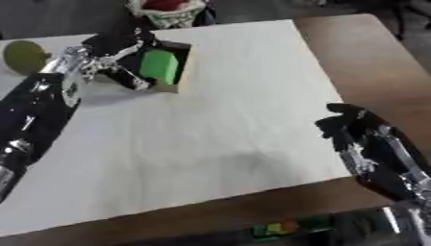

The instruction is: Pick up objects on the table and place them in the box.

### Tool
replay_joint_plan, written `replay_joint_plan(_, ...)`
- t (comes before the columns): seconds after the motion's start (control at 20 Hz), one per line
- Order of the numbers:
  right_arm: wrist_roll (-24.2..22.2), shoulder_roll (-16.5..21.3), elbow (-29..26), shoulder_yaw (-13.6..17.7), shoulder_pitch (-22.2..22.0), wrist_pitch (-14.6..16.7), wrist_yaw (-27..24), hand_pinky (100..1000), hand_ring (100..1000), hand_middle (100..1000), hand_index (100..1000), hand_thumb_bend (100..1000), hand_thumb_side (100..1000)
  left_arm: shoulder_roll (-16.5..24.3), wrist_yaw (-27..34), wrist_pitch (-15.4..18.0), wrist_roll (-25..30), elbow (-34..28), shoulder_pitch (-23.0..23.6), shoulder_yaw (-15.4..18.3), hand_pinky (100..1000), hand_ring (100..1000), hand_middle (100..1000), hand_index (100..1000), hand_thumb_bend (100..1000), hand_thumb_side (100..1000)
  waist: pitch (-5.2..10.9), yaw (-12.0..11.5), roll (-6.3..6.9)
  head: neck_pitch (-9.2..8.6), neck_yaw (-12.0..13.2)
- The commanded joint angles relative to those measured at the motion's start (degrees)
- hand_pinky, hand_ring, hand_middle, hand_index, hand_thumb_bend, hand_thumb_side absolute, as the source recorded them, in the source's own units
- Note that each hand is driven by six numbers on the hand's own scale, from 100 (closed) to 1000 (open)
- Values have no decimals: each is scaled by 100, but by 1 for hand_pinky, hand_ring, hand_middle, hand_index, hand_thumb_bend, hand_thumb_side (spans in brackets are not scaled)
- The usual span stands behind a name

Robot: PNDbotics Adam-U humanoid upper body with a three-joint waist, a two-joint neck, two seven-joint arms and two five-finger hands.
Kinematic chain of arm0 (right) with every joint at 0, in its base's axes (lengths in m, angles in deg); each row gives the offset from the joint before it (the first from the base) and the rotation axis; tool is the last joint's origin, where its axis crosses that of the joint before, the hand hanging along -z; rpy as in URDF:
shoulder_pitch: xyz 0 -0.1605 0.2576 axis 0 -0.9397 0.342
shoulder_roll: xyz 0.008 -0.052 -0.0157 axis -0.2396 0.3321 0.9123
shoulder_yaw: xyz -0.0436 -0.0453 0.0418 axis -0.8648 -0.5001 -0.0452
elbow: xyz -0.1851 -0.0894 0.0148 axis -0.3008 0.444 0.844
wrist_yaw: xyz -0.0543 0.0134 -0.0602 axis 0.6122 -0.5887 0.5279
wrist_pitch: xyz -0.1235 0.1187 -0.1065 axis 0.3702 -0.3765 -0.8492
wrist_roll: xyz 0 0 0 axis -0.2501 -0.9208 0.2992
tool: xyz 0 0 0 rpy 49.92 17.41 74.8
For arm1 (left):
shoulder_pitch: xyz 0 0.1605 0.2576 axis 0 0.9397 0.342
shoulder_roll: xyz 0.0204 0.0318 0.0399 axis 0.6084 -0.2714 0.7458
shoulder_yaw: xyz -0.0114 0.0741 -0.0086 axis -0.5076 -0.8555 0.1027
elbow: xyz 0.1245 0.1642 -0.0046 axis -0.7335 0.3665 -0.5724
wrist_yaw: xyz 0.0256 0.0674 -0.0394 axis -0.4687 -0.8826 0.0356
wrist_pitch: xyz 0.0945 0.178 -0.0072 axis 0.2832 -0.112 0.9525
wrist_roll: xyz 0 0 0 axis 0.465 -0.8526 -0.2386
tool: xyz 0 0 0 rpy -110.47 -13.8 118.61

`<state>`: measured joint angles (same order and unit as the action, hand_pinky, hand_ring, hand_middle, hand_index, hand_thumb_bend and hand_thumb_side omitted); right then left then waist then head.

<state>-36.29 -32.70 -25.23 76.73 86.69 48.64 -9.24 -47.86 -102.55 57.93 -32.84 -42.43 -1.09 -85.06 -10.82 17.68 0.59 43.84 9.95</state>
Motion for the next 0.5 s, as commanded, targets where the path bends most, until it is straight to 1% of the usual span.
replay_joint_plan(0.05, -29, 45, -52, 11, 63, 16, -47, 777, 748, 510, 845, 100, 470, 51, -111, -136, -344, 71, -161, 113, 708, 611, 529, 783, 430, 100, 67, 19, -7, 28, 10)
replay_joint_plan(0.15, -37, 43, -54, 8, 68, 17, -48, 777, 748, 510, 845, 100, 470, 50, -120, -195, -494, 114, -161, 134, 705, 609, 529, 783, 422, 100, 60, 26, -4, 28, 7)
replay_joint_plan(0.25, -37, 42, -54, 13, 68, 17, -48, 777, 748, 510, 845, 100, 470, 60, -51, -241, -631, 128, -154, 160, 694, 600, 522, 780, 383, 100, 54, 28, -5, 28, -4)
replay_joint_plan(0.5, -45, 39, -52, 9, 72, 19, -46, 778, 748, 510, 845, 100, 470, 60, 321, -393, -750, 141, -189, 206, 675, 589, 519, 782, 327, 100, 51, 23, -8, 28, -12)
